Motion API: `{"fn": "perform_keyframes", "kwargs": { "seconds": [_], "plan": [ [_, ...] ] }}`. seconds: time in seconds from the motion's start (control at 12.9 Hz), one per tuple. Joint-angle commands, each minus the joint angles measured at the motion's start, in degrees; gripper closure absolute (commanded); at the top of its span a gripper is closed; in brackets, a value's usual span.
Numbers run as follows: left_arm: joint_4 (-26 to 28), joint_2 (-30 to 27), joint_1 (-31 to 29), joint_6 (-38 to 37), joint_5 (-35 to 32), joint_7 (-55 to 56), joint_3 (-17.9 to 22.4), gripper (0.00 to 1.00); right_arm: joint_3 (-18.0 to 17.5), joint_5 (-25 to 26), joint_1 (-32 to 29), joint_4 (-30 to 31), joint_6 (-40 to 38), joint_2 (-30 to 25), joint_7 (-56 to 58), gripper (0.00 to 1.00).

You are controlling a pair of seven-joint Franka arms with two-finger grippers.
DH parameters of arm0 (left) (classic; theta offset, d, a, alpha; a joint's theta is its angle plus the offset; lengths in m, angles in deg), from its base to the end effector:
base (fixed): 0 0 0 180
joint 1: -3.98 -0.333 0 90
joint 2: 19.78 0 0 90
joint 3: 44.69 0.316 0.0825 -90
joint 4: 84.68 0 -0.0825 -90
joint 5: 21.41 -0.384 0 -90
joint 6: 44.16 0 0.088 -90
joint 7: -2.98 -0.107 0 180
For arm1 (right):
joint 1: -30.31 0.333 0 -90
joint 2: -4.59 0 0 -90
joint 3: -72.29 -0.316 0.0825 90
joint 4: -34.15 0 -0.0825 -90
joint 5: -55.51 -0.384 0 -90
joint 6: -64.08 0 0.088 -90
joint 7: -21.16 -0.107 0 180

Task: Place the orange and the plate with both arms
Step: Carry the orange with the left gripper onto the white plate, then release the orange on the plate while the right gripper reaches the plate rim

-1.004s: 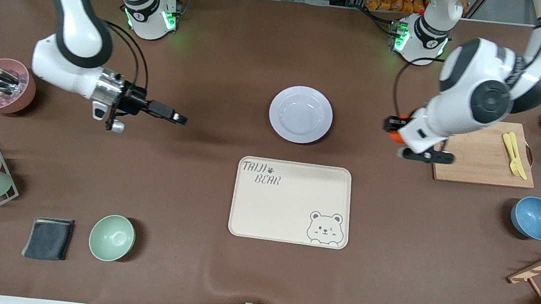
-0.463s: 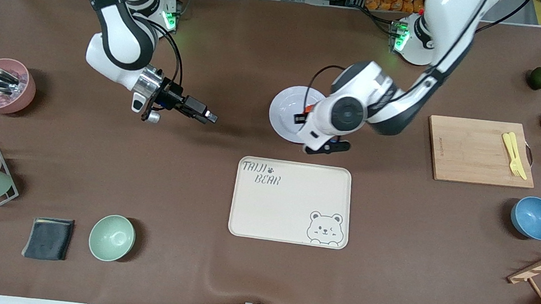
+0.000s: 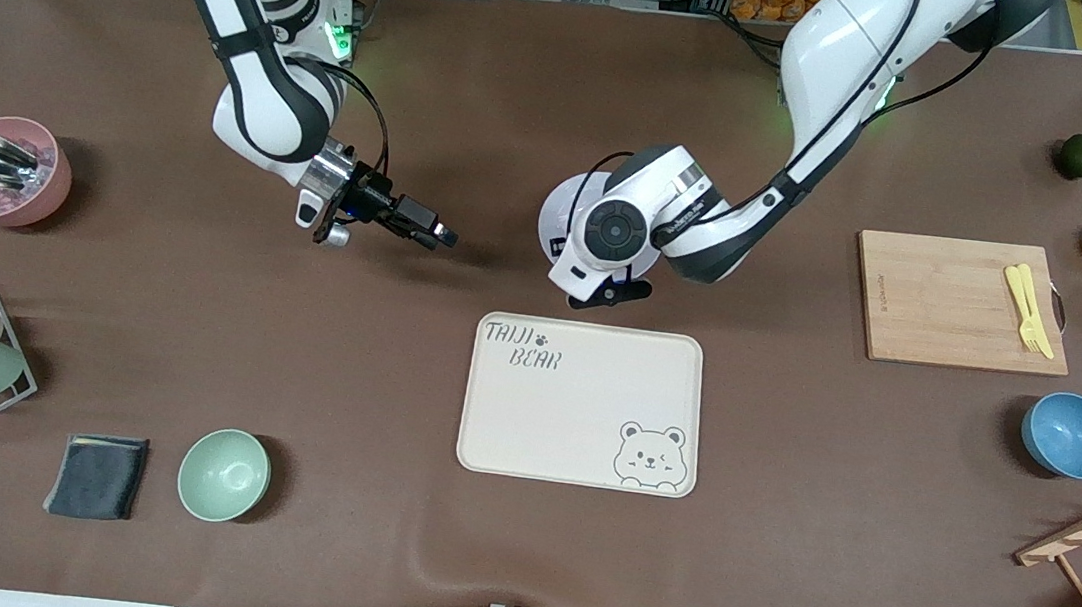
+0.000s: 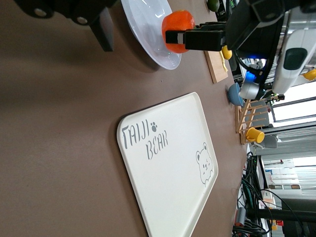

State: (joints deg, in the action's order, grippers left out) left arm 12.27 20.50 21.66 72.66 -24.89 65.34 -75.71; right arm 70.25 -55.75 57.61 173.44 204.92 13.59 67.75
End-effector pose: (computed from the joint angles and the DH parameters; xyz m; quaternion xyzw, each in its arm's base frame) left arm 0.4516 -0.4615 0.2177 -0.9718 -0.1302 0.1956 0.0198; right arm 0.4147 0.2328 0.2310 -0.8567 0.1846 -0.0340 0.4805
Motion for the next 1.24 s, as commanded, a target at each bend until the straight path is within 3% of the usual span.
{"fn": "perform_keyframes", "kwargs": {
  "seconds": [0.0,0.08,0.39,0.54,0.85,1.16],
  "plan": [
    [-1.5,2.3,1.7,0.0,-3.2,3.5,0.3,0.82,0.5,-1.9,0.7,-0.2,0.1,0.0,1.7,0.0],
    [-1.5,2.3,1.6,0.0,-3.8,3.8,0.3,0.01,0.5,-1.9,0.7,-0.2,0.1,0.2,2.2,0.0],
    [-1.8,-1.8,0.7,-0.9,-5.6,4.8,0.3,0.0,0.5,-3.1,1.4,-0.2,0.1,0.7,2.5,0.0],
    [-1.9,-6.3,-2.5,-2.9,-6.0,3.4,0.3,0.0,0.5,-7.4,3.9,-0.2,0.4,1.4,4.4,0.0],
    [-2.9,-12.5,-11.7,-9.8,-7.0,-9.2,0.3,0.0,0.5,-18.3,6.7,-1.7,-0.4,7.1,15.0,0.05],
    [-2.6,-18.0,-20.1,-13.9,-7.8,-24.4,0.2,0.0,0.5,-22.6,10.5,-2.9,-0.3,8.6,15.6,0.16]
  ]
}}
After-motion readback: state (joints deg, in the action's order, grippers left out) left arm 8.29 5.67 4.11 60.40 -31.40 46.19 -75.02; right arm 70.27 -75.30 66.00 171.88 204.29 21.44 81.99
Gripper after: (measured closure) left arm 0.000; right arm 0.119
